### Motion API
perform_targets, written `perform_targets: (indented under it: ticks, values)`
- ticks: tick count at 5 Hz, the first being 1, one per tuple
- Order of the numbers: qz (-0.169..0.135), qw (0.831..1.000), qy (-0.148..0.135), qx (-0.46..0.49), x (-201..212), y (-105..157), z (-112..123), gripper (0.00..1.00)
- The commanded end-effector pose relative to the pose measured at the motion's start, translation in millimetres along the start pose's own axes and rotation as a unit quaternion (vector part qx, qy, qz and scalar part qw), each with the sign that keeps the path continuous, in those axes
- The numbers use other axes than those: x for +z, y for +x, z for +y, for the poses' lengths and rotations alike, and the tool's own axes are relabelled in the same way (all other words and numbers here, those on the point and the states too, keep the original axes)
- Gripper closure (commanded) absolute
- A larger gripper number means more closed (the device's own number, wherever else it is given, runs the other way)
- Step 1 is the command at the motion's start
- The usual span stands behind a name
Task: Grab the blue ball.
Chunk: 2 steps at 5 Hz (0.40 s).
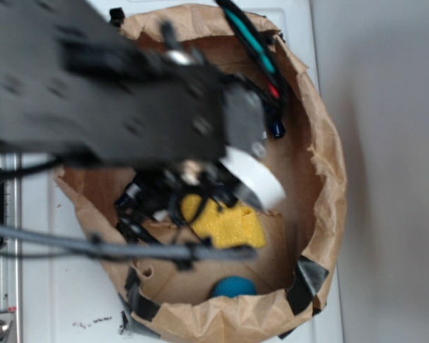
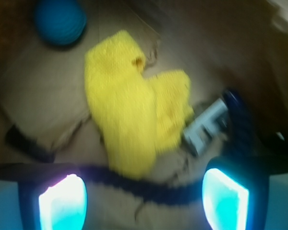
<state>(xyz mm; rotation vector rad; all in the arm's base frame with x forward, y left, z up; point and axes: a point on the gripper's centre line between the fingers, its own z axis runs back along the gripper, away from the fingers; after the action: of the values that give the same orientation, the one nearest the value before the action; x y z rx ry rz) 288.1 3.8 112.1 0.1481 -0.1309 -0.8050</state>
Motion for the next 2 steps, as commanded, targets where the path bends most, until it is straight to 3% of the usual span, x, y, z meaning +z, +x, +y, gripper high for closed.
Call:
perform_targets:
  ticks: [1,2]
  values:
    - [-0.102,0.992,-0.03,-0.07,1.6,58.4,-24.4,0.0]
    - [-0.156,0.98,-0.055,-0.113,13.2,57.5,-33.2,0.0]
